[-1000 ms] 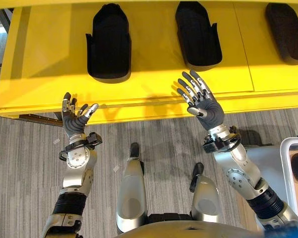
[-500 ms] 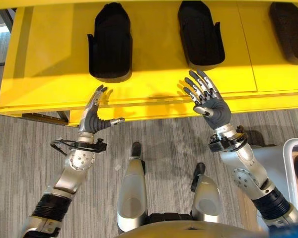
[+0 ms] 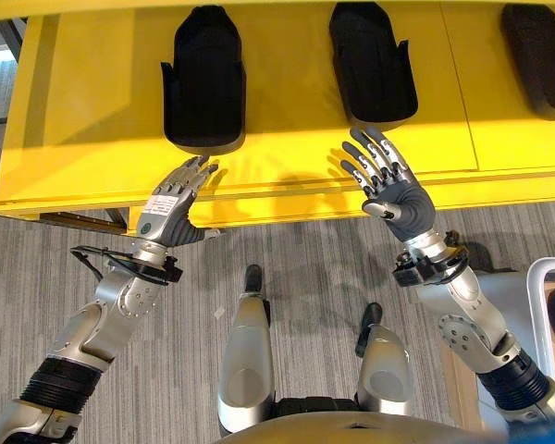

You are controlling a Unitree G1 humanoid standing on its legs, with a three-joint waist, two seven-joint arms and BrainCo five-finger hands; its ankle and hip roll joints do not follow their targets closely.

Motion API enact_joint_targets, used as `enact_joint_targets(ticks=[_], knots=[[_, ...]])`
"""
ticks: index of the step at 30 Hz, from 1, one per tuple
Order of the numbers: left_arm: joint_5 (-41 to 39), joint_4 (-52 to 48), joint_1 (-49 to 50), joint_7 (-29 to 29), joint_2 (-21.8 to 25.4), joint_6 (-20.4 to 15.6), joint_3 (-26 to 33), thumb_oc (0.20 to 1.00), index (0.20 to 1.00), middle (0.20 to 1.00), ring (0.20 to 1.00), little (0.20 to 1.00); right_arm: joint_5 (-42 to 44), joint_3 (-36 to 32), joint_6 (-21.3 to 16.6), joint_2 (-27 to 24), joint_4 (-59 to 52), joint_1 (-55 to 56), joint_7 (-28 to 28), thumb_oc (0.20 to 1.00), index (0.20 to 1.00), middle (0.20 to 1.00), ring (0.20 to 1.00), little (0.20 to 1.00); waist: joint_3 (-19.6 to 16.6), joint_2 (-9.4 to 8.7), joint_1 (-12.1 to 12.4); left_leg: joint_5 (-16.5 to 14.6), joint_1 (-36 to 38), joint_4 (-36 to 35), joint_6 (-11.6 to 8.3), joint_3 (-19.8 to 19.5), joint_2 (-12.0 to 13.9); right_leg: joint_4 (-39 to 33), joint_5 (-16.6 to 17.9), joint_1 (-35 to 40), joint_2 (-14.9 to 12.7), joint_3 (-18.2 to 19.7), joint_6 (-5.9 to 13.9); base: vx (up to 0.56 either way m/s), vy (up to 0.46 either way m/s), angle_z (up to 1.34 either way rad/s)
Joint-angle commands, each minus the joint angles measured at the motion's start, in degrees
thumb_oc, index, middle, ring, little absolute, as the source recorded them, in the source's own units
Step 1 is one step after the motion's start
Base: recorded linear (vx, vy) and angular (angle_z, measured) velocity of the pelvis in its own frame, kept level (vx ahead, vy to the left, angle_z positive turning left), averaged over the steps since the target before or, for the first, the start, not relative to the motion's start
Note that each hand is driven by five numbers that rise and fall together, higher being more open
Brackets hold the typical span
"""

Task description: Move parts from the plastic box to the shelf.

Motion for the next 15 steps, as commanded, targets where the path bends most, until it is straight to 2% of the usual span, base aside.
enact_joint_targets(ticks=[1, 15], knots=[[2.0, -0.9, 1.1, -0.4, 3.0, -0.1, 2.3, 1.0, 1.0, 1.0, 1.0, 1.0, 1.3, -2.0, -1.9, -0.2, -5.0, -0.2, 1.4, 1.0, 1.0, 1.0, 1.0, 1.0, -3.8, -1.32, -0.6, 0.2, 1.3, -0.8, 0.84, 2.3, 3.0, 2.0, 3.8, -4.0, 0.3, 3.0, -2.23, 0.0, 0.0, 0.0], [3.6, 2.3, -0.4, -2.0, 2.0, 0.9, 0.5, 1.0, 1.0, 1.0, 1.0, 1.0, 1.9, -2.0, -0.8, 0.1, -5.1, -0.2, 2.3, 1.0, 1.0, 1.0, 1.0, 1.0, -3.7, -1.43, -0.9, 0.1, 1.2, -0.3, 0.85, 2.6, 3.0, 2.2, 3.7, -4.3, 0.5, 3.7, -2.38, 0.0, 0.004, -0.02]])
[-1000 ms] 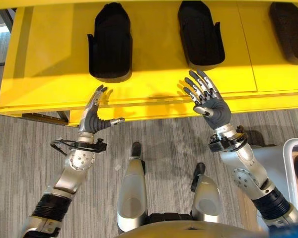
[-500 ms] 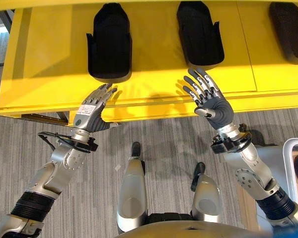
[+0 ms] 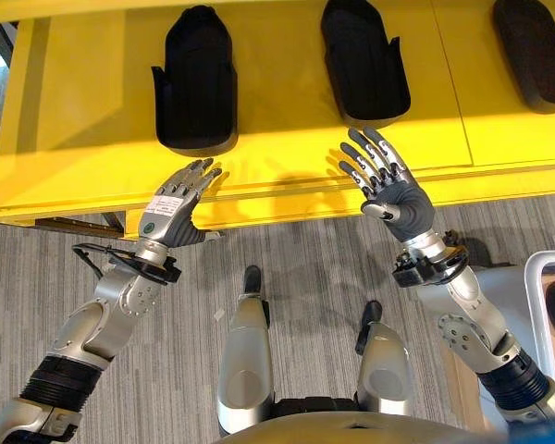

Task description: Move parts from the plastic box to the shelf.

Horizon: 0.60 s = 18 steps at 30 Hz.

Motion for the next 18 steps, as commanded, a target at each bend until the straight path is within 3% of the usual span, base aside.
enact_joint_targets(ticks=[1, 18], knots=[[1.5, 1.4, 0.1, 0.3, 1.8, 0.0, 0.7, 1.0, 1.0, 1.0, 1.0, 1.0, 1.8, -1.8, -1.7, 0.1, -5.1, -0.2, 1.8, 1.0, 1.0, 1.0, 1.0, 1.0, -3.7, -1.47, -0.1, 0.0, 1.2, -0.5, 0.87, 2.0, 2.9, 1.4, 3.8, -3.4, 0.6, 2.8, -2.36, 0.0, 0.009, -0.06], [3.5, 12.8, -8.6, 0.3, -0.5, 2.8, -5.5, 1.0, 1.0, 1.0, 1.0, 1.0, 2.7, -1.1, -0.9, -0.1, -5.1, -0.1, 2.4, 1.0, 1.0, 1.0, 1.0, 1.0, -3.9, -2.04, -1.0, 0.0, 0.8, 0.1, 0.72, 2.3, 3.1, 1.9, 3.8, -3.9, 0.7, 3.2, -2.43, 0.0, 0.001, -0.01]])
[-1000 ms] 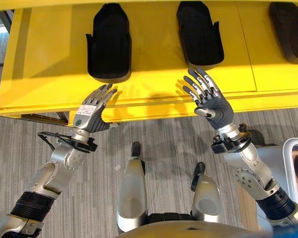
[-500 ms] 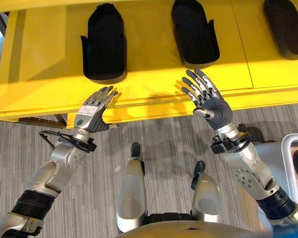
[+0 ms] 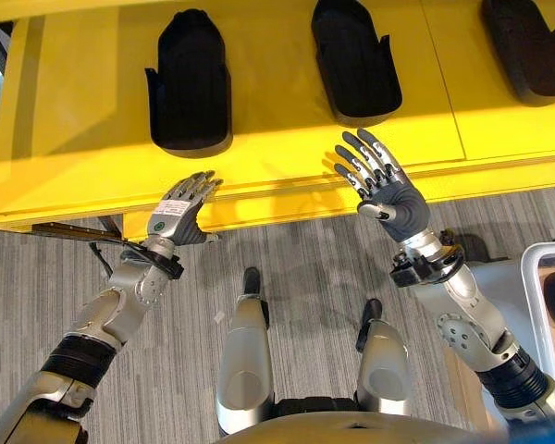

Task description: Move parts from the plastic box to the shelf.

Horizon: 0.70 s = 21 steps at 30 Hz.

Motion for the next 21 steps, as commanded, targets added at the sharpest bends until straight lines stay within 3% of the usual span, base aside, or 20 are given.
enact_joint_targets(ticks=[1, 21], knots=[[1.3, 1.6, -1.1, 1.5, 0.3, 0.4, 0.7, 1.0, 1.0, 1.0, 1.0, 1.0, 1.2, -1.4, -2.0, -0.1, -5.1, 0.6, 1.9, 1.0, 1.0, 1.0, 1.0, 1.0, -3.9, -2.09, -0.1, 0.0, 0.8, -0.5, 0.71, 1.8, 2.8, 0.7, 3.8, -3.2, 0.6, 2.3, -2.38, 0.0, 0.0, 0.0], [0.6, 9.2, -7.9, 3.1, -1.0, 3.2, -0.7, 1.0, 1.0, 1.0, 1.0, 1.0, 1.9, -1.2, -1.5, -0.4, -5.7, 2.3, 2.5, 1.0, 1.0, 1.0, 1.0, 1.0, -4.3, -2.56, -1.0, -0.1, 0.7, -0.1, 0.45, 2.1, 3.2, 0.7, 3.8, -3.5, 1.0, 2.9, -2.34, 0.0, 0.002, -0.01]])
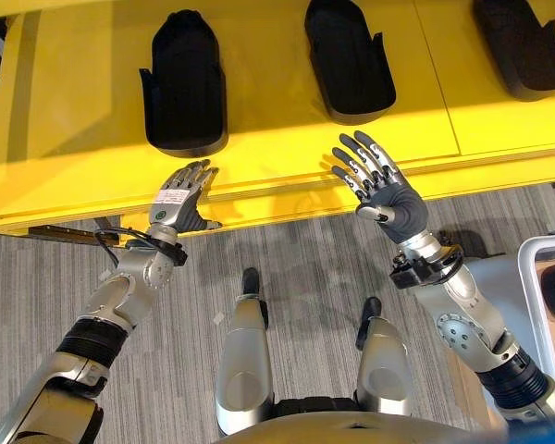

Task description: Move parts from the plastic box to the shelf.

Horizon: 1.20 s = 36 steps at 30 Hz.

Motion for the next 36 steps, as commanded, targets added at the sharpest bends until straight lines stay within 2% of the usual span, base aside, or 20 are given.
enact_joint_targets(ticks=[1, 13, 36], knots=[[0.4, 3.3, -1.7, 1.2, 1.1, 1.1, 0.5, 1.0, 1.0, 1.0, 1.0, 1.0, 1.4, -1.3, -1.9, -0.4, -5.7, 1.7, 1.3, 1.0, 1.0, 1.0, 1.0, 1.0, -4.3, -2.4, -0.4, 0.0, 1.1, -0.6, 0.45, 1.8, 2.9, -0.2, 3.8, -2.5, 0.8, 1.9, -2.3, 0.0, 0.0, 0.0], [-0.2, 4.4, -4.8, 0.7, 3.8, 0.9, -0.1, 1.0, 1.0, 1.0, 1.0, 1.0, 2.1, -1.1, -1.6, -1.0, -5.9, 2.4, 1.9, 1.0, 1.0, 1.0, 1.0, 1.0, -4.7, -2.54, -0.7, -0.2, 1.2, -0.4, 0.27, 2.0, 3.0, -0.3, 3.8, -2.4, 0.9, 2.3, -2.25, 0.0, 0.0, 0.0], [1.6, 10.3, -18.5, 0.7, 6.1, 1.1, -8.7, 1.0, 1.0, 1.0, 1.0, 1.0, 2.8, -0.1, -1.7, -2.5, -6.5, 3.6, 3.0, 1.0, 1.0, 1.0, 1.0, 1.0, -5.0, -2.76, -2.2, -0.8, 1.0, 0.8, 0.11, 2.5, 3.1, 0.1, 3.9, -2.7, 0.9, 2.9, -1.96, 0.0, 0.0, 0.0]])
